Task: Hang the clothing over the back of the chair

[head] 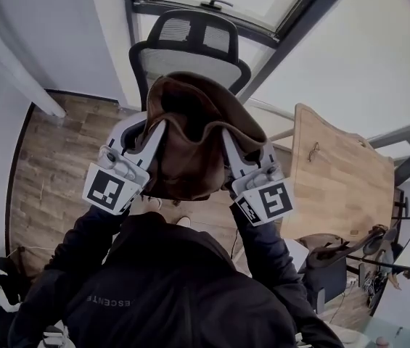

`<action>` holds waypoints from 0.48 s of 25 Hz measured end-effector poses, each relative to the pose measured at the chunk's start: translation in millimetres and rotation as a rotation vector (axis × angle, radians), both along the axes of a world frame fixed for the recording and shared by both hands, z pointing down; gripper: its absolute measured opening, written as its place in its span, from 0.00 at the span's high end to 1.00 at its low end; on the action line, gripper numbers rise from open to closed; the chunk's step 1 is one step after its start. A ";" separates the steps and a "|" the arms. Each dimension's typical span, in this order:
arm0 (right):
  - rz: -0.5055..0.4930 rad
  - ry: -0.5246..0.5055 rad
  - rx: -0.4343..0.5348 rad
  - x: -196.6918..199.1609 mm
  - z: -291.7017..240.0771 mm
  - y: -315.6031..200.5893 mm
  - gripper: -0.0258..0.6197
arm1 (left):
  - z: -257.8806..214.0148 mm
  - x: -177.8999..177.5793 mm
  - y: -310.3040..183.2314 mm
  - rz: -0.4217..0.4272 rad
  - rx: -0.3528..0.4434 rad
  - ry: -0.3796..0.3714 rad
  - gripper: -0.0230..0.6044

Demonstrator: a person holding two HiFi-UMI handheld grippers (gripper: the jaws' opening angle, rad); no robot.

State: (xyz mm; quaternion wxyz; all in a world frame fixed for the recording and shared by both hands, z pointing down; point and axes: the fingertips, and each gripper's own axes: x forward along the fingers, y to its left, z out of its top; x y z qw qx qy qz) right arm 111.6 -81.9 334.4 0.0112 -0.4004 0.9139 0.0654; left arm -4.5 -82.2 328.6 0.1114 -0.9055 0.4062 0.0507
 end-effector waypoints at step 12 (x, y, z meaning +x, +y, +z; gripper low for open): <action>0.062 0.025 0.046 -9.6 -26.4 -104.6 0.88 | -21.6 -9.8 -109.6 0.045 0.026 -0.012 0.92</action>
